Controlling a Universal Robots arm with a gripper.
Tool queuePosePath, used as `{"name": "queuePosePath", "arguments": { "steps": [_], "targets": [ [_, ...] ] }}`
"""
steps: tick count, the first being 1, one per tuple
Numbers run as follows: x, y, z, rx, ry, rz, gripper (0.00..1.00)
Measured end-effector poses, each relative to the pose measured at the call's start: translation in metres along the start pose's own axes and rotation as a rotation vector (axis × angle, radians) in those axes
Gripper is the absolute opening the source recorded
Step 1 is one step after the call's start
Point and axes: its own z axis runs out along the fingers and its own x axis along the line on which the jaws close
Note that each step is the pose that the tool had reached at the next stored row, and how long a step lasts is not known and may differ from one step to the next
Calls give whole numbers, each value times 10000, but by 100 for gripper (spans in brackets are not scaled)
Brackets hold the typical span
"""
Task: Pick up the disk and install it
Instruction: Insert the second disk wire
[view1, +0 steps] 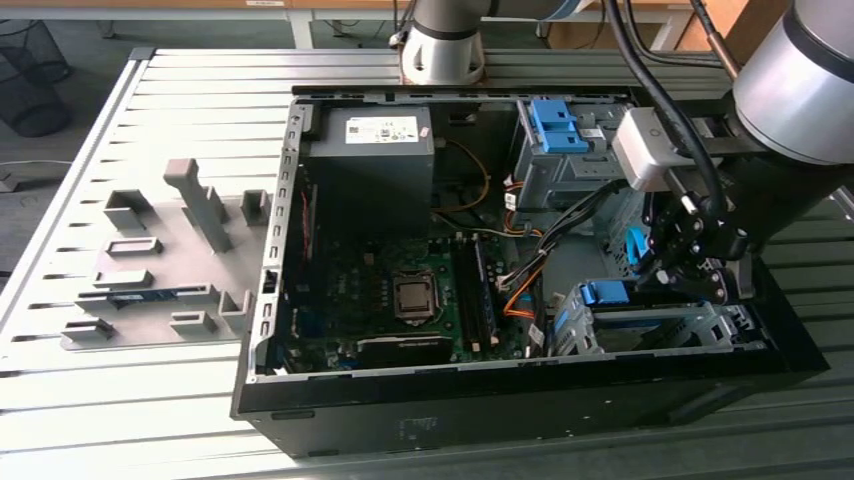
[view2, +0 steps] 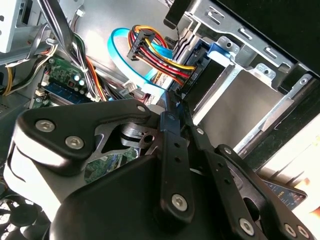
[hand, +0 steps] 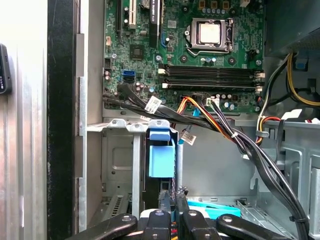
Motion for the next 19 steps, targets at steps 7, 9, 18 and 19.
{"name": "queuePosePath", "arguments": {
  "steps": [7, 9, 18, 19],
  "targets": [
    [1, -6, 2, 0, -1, 3, 16],
    [1, -7, 2, 1, -1, 10, 16],
    [20, -9, 12, 5, -2, 88, 16],
    [22, -9, 15, 5, -1, 89, 16]
  ]
}}
